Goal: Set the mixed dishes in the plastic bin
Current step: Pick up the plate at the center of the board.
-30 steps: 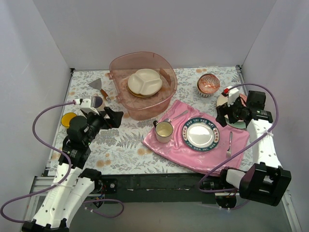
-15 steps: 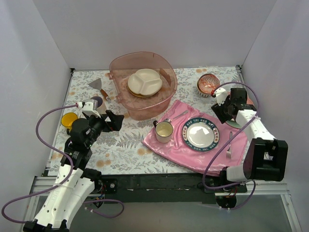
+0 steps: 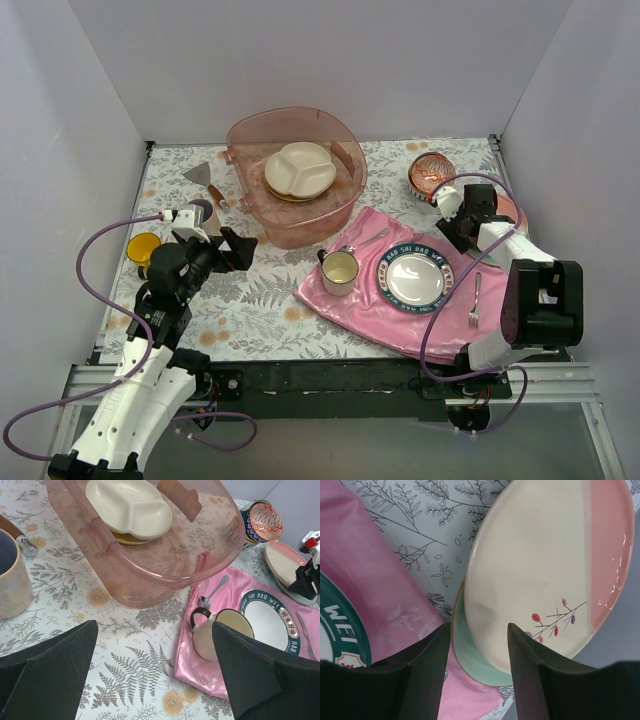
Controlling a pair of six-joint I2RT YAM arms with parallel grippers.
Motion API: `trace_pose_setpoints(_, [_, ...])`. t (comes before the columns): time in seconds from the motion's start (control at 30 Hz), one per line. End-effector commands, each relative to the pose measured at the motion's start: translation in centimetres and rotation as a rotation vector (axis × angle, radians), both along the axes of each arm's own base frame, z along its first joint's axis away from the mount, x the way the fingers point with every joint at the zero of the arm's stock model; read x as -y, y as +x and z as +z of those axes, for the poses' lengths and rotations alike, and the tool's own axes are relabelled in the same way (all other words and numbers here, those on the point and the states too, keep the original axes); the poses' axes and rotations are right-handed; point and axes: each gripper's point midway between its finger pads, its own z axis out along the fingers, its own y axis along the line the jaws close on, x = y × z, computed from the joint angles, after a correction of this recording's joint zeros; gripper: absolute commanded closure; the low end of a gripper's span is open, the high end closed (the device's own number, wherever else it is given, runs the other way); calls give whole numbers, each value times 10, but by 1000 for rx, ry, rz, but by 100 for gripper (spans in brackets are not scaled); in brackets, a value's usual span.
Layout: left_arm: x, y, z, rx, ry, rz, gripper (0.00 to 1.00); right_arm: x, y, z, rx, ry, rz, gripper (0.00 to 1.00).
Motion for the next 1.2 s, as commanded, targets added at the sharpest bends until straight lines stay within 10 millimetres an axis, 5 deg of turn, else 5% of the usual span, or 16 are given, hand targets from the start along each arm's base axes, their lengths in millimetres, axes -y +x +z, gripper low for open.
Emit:
trace_pose_setpoints(0.0, [-4,3,2,20,16,18,2,12,10,6,46,-98,38,44])
trace_pose_setpoints(0.83, [-4,4,0,14,16,19,2,23,8,-21,56,-257,173,48])
trace_pose_setpoints(1.17, [-5,5,-3,2,19,23,2,26,1,-33,79,-292,192,56])
